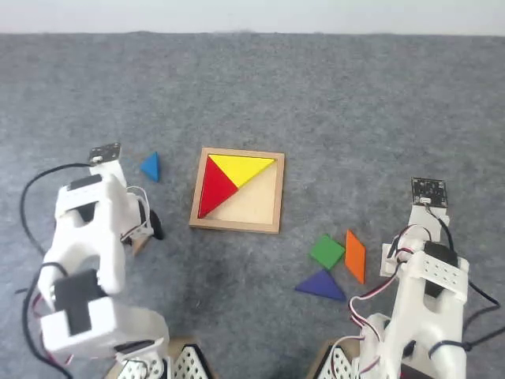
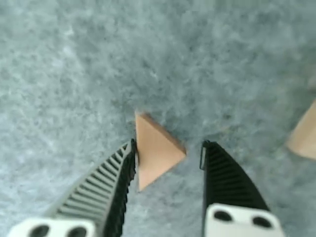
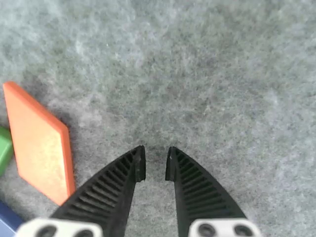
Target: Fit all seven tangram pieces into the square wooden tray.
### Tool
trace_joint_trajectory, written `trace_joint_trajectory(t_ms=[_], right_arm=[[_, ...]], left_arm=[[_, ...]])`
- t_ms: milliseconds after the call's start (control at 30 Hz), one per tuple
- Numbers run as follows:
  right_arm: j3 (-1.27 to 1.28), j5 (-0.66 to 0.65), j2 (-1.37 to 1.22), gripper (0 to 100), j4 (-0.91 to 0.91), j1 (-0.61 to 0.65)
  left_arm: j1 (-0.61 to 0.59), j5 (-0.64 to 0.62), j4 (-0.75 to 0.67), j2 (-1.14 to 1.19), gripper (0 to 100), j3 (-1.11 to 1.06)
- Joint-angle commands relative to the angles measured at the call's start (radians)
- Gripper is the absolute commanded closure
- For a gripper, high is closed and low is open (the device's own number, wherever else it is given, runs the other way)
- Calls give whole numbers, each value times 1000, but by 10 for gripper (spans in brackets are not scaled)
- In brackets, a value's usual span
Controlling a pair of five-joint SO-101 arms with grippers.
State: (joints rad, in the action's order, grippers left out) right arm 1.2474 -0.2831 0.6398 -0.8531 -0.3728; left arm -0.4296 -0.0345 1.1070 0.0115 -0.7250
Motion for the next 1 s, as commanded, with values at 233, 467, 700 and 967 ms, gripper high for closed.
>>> trace_joint_trajectory(t_ms=[233,467,700,967], right_arm=[[-9,-12,1,914,5,2],[-9,-12,1,914,5,2],[-9,-12,1,914,5,2],[-9,-12,1,914,5,2]], left_arm=[[2,-72,52,161,798,200],[-51,-74,8,91,852,139],[-44,-69,14,100,859,139],[-25,-8,51,104,837,139]])
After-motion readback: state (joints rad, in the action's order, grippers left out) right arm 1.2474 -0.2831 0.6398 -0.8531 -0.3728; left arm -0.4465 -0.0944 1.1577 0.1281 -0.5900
